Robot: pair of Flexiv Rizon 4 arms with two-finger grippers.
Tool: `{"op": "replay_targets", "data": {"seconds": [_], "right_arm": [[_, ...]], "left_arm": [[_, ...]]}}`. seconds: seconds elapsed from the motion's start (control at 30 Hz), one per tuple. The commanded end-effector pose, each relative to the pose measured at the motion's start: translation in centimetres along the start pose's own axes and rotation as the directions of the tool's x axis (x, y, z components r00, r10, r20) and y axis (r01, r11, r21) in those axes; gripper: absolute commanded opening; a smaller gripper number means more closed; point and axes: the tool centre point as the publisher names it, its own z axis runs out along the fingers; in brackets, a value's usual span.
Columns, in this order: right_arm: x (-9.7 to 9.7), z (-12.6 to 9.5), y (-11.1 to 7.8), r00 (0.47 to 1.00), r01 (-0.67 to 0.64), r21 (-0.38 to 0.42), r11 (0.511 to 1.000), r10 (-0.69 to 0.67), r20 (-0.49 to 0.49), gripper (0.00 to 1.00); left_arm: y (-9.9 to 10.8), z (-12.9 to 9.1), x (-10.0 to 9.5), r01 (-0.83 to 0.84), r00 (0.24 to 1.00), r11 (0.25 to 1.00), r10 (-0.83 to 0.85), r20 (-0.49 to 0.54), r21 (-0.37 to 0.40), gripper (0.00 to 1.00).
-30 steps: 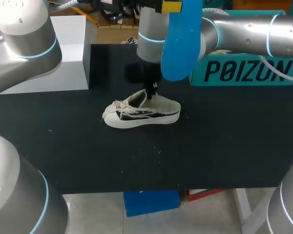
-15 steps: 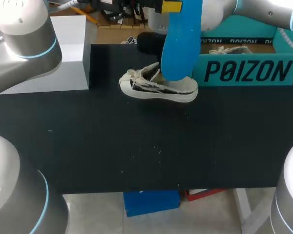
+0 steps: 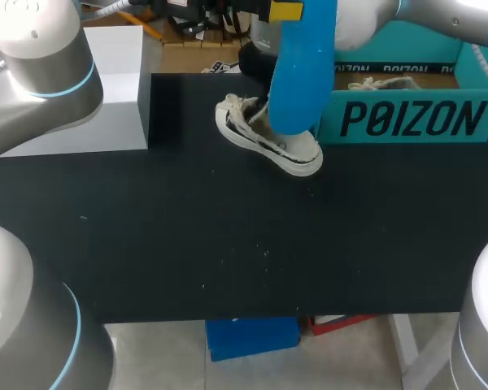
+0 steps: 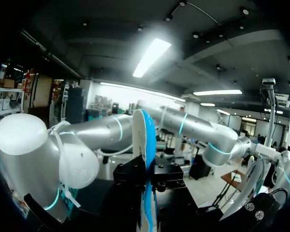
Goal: Take the shoe out of the shoebox, open the shoe tongue, remove and reinsert the insole, then place the shoe into the shoebox
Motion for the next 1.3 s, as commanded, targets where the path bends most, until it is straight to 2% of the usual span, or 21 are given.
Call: {"op": "replay_targets", "data": {"seconds": [0.03, 0.33, 0.47, 0.83, 1.1, 1.3], "right_arm": [[1.2, 0.3, 0.2, 0.498, -0.862, -0.057, 0.504, 0.862, 0.099, 0.00], [2.0, 1.8, -0.2, 0.365, -0.925, -0.063, 0.375, 0.922, 0.127, 0.00], [1.8, 2.6, -0.2, 0.353, -0.930, -0.065, 0.362, 0.928, 0.121, 0.00], [3.3, 6.0, 0.4, 0.443, -0.886, -0.080, 0.456, 0.885, 0.144, 0.00], [4.2, 7.4, 0.7, 0.486, -0.861, -0.091, 0.500, 0.862, 0.142, 0.00], [4.5, 8.0, 0.5, 0.524, -0.832, -0.133, 0.539, 0.841, 0.133, 0.00]], "left_arm": [[0.0, 0.1, -0.1, -0.002, 1.000, 1.000, 0.002, 0.002, 0.002, 0.00], [0.0, 0.1, -0.1, -0.002, 1.000, 1.000, 0.002, 0.002, 0.002, 0.00], [0.0, 0.1, -0.1, -0.002, 1.000, 1.000, 0.002, 0.002, 0.002, 0.00], [0.0, 0.1, -0.1, -0.002, 1.000, 1.000, 0.002, 0.002, 0.002, 0.00], [0.0, 0.1, -0.1, -0.002, 1.000, 1.000, 0.002, 0.002, 0.002, 0.00], [0.0, 0.1, -0.1, -0.002, 1.000, 1.000, 0.002, 0.002, 0.002, 0.00]]}}
